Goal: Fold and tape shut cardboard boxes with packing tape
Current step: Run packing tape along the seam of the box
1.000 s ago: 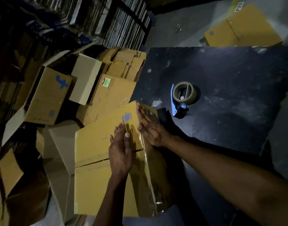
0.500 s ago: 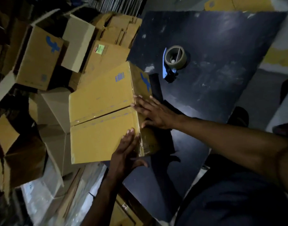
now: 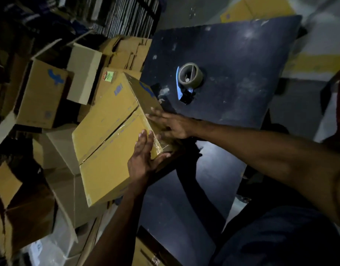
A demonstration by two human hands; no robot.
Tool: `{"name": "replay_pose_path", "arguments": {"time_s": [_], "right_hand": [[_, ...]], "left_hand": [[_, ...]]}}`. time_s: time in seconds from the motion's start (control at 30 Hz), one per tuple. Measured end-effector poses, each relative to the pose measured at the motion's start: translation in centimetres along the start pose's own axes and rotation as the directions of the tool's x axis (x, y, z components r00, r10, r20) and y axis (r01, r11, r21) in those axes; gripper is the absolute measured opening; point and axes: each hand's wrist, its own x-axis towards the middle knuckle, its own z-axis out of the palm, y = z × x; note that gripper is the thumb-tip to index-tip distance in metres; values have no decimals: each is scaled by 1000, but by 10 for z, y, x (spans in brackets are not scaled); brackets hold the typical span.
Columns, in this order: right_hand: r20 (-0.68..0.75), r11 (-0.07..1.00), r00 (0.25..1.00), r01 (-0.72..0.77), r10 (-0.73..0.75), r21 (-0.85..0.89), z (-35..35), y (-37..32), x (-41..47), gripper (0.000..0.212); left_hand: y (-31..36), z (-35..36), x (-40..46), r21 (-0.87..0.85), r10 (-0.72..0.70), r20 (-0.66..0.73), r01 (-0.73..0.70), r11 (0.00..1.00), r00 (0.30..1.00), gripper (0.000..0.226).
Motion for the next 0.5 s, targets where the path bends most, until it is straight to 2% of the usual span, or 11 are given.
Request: {"name": "replay_pose_path", "arguments": {"time_s": [0.13, 0.27, 0.37, 0.43, 0.5], "right_hand": [[89, 974, 970, -220, 224, -57, 13, 34, -29, 84], [2, 959, 970, -240, 243, 149, 10, 13, -29, 83], [-16, 952, 969, -239, 247, 193, 21, 10, -30, 80], [-5, 928, 952, -297, 306, 225, 27, 16, -38, 77], [66, 902, 933, -360, 355, 239, 27, 14, -51, 76]], "left_hand": [[6, 1, 1, -57, -62, -42, 60, 997, 997, 98], [17, -4, 3, -99, -156, -35, 152, 983, 987, 101], [30, -6, 8, -85, -268, -39, 264, 961, 963, 98], [37, -4, 10, -108, -345, -40, 339, 934, 938, 95], [43, -2, 12, -213, -424, -53, 405, 889, 904, 93]]}}
